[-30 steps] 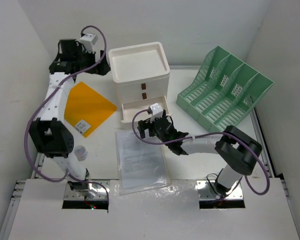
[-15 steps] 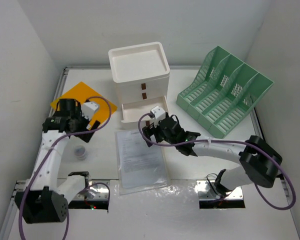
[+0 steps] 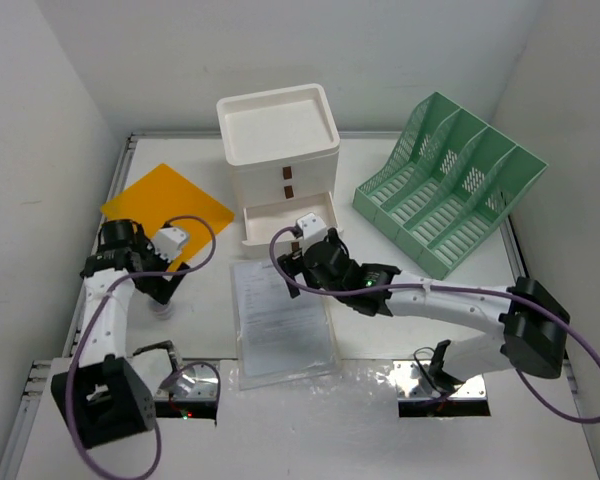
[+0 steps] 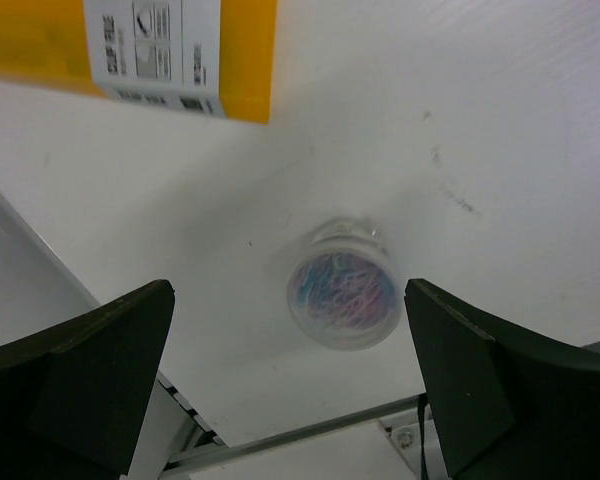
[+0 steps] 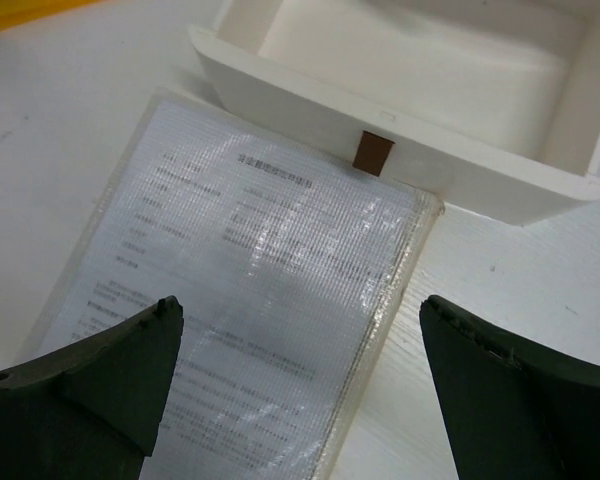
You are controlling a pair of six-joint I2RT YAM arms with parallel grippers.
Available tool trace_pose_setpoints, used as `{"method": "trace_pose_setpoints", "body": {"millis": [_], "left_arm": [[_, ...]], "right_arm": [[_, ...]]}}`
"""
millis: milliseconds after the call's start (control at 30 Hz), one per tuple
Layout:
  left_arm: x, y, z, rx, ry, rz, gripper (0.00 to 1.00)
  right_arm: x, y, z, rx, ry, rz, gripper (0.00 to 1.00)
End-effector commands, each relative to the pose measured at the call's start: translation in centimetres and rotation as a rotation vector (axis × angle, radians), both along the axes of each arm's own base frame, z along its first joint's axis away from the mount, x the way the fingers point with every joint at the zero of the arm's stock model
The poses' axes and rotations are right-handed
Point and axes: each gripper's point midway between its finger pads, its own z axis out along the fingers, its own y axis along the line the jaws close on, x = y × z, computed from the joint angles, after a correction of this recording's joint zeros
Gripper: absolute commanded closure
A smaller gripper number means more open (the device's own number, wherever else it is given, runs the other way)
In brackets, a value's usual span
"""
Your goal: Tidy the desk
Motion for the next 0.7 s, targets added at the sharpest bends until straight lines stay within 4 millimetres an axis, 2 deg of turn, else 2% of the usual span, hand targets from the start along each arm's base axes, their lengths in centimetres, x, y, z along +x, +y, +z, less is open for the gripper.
{"method": "trace_pose_setpoints", "body": {"millis": [0, 67, 100, 167, 233, 333, 433, 500, 567, 600, 667], "left_arm": [[-0.1, 0.9, -1.3, -0.046, 0.007, -0.102, 0.00], [-0.9, 2.1, -2.5, -0.091, 0.067, -0.077, 0.00], [-1.5, 1.4, -2.8, -0.173, 0.103, -0.088, 0.00], [-2.1, 1.3, -3.1, -0.225, 0.123, -0.112, 0.00], [-3.0, -0.1, -3.4, -0.303, 0.162, -0.147, 0.00], [-3.9, -1.0, -3.7, -0.341, 0.192, -0.194, 0.00], [-3.2, -0.4, -4.1, -0.327, 0.184, -0.184, 0.00], [-2.4, 0.7, -4.8, -0.306, 0.192, -0.113, 0.00], [-2.5, 0.5, -5.0, -0.330, 0.212, -0.107, 0.05], [-2.7, 0.4, -5.2, -0.342, 0.230, -0.105, 0.11], [-2.9, 0.7, -5.4, -0.323, 0.237, -0.085, 0.18]], "right_arm": [[0.4, 0.4, 1.3, -0.029, -0.034, -0.051, 0.02], [0.6, 0.9, 1.7, -0.045, -0.045, -0.051, 0.02], [0.6, 0.8, 1.0, -0.083, -0.037, -0.043, 0.02], [0.9, 1.0, 1.0, -0.109, -0.048, -0.044, 0.01], [1.2, 0.9, 0.6, -0.137, -0.052, -0.048, 0.01], [1.6, 1.1, 0.3, -0.170, -0.071, -0.040, 0.01], [2.1, 1.2, 0.4, -0.198, -0.093, -0.038, 0.01], [2.4, 1.5, 0.6, -0.212, -0.110, -0.027, 0.01], [2.7, 2.0, 1.1, -0.213, -0.125, -0.010, 0.01], [2.8, 2.2, 1.3, -0.211, -0.132, -0.004, 0.01], [2.9, 2.6, 1.6, -0.206, -0.144, 0.019, 0.01]]}}
